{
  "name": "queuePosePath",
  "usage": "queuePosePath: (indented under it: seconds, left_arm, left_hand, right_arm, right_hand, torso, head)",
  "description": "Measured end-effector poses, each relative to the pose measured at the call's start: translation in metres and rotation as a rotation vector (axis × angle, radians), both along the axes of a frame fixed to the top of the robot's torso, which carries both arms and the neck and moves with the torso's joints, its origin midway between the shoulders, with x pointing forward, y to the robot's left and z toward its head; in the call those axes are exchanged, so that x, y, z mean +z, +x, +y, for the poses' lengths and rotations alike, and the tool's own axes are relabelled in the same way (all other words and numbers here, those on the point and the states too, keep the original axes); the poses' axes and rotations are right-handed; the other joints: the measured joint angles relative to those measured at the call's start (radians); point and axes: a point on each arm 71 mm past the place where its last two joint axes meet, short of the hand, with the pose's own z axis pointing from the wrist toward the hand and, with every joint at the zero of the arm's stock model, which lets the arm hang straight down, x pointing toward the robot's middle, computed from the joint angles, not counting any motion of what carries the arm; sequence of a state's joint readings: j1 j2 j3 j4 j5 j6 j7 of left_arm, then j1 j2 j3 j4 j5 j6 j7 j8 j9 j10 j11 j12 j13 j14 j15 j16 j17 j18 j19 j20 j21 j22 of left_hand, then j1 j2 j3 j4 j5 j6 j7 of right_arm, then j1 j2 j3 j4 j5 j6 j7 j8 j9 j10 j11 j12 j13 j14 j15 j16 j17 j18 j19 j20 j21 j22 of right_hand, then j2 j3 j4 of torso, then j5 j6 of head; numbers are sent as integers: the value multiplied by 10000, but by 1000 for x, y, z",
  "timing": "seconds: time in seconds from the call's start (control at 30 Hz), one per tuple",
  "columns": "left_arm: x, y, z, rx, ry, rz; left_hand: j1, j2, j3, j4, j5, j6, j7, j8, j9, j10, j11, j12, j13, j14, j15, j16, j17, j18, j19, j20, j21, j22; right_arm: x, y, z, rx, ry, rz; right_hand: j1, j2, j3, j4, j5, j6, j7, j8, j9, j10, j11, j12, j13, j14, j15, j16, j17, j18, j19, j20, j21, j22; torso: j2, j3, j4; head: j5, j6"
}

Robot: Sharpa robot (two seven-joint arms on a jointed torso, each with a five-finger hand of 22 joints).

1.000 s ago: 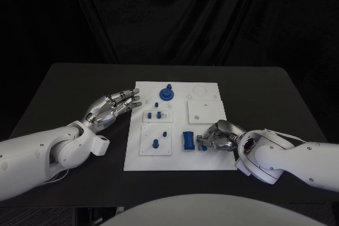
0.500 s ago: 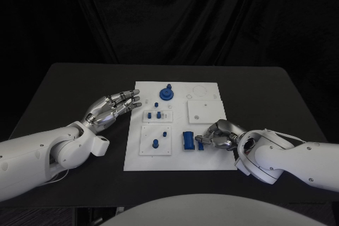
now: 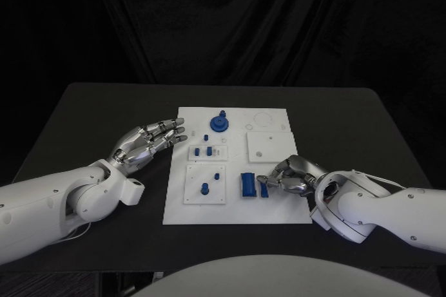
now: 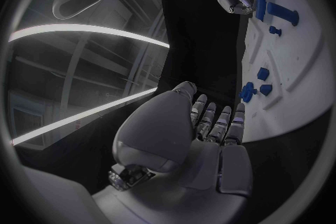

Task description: Assemble the parts on the task board

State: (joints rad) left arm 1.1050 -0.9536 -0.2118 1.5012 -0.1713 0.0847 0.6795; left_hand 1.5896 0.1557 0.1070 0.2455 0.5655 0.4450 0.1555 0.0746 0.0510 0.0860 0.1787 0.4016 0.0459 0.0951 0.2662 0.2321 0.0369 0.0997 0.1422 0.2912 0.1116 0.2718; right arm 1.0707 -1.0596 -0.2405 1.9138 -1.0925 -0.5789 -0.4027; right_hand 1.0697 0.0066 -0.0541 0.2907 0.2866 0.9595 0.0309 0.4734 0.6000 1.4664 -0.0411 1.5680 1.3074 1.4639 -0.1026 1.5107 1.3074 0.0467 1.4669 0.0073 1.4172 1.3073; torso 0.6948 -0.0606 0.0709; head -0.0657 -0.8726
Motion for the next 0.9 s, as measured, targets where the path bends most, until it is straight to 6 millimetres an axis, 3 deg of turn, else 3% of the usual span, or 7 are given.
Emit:
queuePosePath:
  seconds: [0.23, 0.53, 0.63, 0.73, 0.8, 0.9]
  left_arm:
    - [0, -1, 2, 20, 7, 9]
    - [0, -1, 3, 42, 18, 14]
    - [0, -1, 3, 42, 18, 14]
    - [0, -1, 3, 42, 18, 15]
    - [0, -1, 3, 41, 18, 16]
    - [0, -1, 3, 39, 17, 17]
  left_hand:
    - [0, 0, 27, -27, 0, 75, 2, 45, 13, -23, 52, 0, 4, 3, 3, 40, -1, 0, 0, 0, 0, 1]
    - [0, 0, 69, -13, 0, 91, 17, 44, 12, -4, 72, 0, 10, 36, 36, 41, 7, 0, 0, 0, 0, 1]
    - [0, 0, 69, -13, 0, 128, -19, 44, 25, -4, 71, 48, 10, 36, 36, 41, 6, -1, 37, 38, 0, 2]
    - [0, 0, 68, -13, 0, 127, -19, 44, 25, -4, 71, 48, 10, 36, 36, 40, 6, -1, 37, 37, 0, 2]
    - [0, 0, 68, -13, 0, 127, -19, 44, 25, -4, 71, 48, 10, 36, 36, 40, 5, -1, 37, 37, 0, 2]
    - [0, 0, 68, -13, 0, 127, -19, 44, 25, -4, 71, 48, 9, 36, 36, 40, 5, -1, 37, 37, 0, 2]
  right_arm:
    - [5, -6, -12, -159, -27, -187]
    - [7, -15, -20, -105, -110, -68]
    - [6, -16, -20, -18, -170, 51]
    - [5, -18, -19, 120, -238, 220]
    - [4, -18, -17, 225, -295, 352]
    - [2, -19, -15, 368, -362, 522]
  right_hand:
    - [414, -90, -38, -38, 508, -71, 71, 12, 66, 0, 0, 0, 0, 0, 0, 0, 0, 0, 0, 0, 0, 0]
    - [1072, -165, -65, -66, 799, -102, 27, 417, 292, 0, 0, 0, -1, 0, 0, 0, 0, 1, 0, 0, 0, 0]
    - [1221, -215, -65, -66, 799, -43, -32, 662, 468, 0, 0, 0, -1, 0, 0, 0, 0, 0, 0, 0, 0, 0]
    - [1388, -251, -138, -49, 799, -42, -145, 1146, 868, 6, -78, 0, -1, 12, -12, 0, 0, 0, 0, 0, 0, 0]
    - [1477, -261, -278, -51, 605, 10, -270, 1653, 1311, 3, -216, 0, -1, 21, -136, 0, 0, 0, -24, -69, 0, 0]
    - [1506, -233, -385, -56, 339, -15, -345, 2187, 1833, 3, -286, 0, 6, 20, -162, 0, 0, 1, -22, -132, 0, 0]
  torso:
    - [0, 3, 2]
    - [-5, 4, 2]
    - [-5, 4, -3]
    - [-5, 3, -7]
    - [-5, 2, -10]
    - [-5, 0, -11]
  head:
    - [33, 0]
    - [-13, 0]
    - [-13, 0]
    - [20, 0]
    - [33, 0]
    - [36, 0]
